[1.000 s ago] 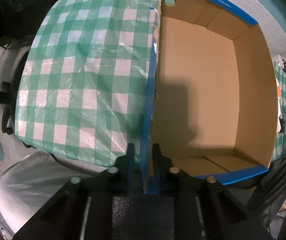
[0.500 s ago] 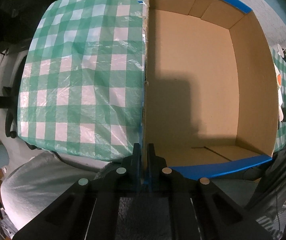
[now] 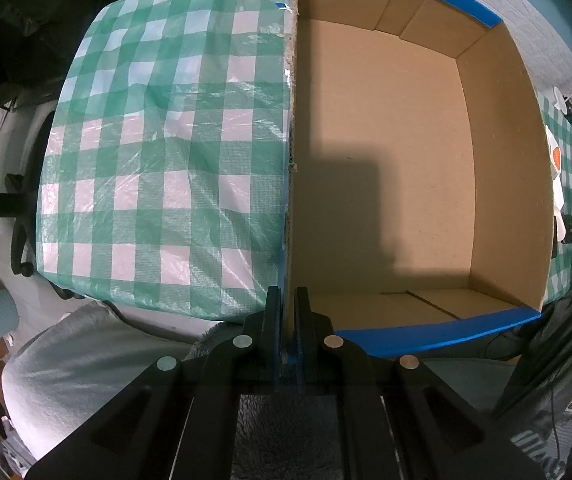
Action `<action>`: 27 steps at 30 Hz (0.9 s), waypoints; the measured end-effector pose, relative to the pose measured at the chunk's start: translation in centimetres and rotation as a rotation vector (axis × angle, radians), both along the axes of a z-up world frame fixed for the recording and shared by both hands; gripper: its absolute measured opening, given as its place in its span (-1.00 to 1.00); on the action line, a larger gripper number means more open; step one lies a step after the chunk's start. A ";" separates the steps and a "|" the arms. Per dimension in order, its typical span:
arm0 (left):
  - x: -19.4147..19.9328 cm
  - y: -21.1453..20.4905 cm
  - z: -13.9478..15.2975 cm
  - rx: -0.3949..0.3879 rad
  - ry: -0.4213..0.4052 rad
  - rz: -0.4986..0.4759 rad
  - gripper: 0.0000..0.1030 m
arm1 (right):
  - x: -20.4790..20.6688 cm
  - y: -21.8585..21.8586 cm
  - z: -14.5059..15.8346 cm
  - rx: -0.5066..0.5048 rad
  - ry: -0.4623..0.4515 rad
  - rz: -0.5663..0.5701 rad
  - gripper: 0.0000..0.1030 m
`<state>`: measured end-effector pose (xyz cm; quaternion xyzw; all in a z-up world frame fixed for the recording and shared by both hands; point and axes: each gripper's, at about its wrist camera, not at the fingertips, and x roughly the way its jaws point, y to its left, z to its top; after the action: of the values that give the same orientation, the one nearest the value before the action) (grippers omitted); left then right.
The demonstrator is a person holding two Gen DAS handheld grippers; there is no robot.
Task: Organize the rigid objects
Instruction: 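Move the right tool over the black round fan and grasp it, then carry the black fan with the right tool into the box and release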
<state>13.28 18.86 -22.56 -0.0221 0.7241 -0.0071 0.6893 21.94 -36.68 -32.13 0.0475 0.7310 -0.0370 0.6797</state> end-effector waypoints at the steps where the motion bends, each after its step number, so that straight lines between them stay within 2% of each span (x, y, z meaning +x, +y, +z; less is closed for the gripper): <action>1: 0.0 0.0 0.0 0.001 0.001 -0.002 -0.89 | -0.2 0.2 0.3 0.008 0.000 0.002 0.20; 8: 0.0 -0.3 0.2 0.008 -0.002 -0.010 -0.89 | -1.9 1.3 2.2 0.016 -0.031 0.034 0.20; 12: -0.1 -0.3 0.3 0.009 -0.005 -0.010 -0.89 | -2.0 2.7 4.5 0.019 -0.042 0.065 0.20; 22: -0.3 -0.4 0.5 0.013 -0.015 -0.023 -0.89 | -1.4 10.2 10.9 0.074 -0.110 0.208 0.20; 23: -0.3 -0.4 0.6 0.013 -0.016 -0.024 -0.89 | -3.2 10.2 11.5 0.081 -0.119 0.222 0.20; 27: -0.4 -0.4 0.7 0.014 -0.017 -0.029 -0.89 | -1.9 15.8 12.1 0.103 -0.144 0.294 0.20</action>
<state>12.90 18.43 -21.85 -0.0069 0.7185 -0.0123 0.6954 20.00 -20.92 -20.05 -0.0226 0.6804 0.1040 0.7251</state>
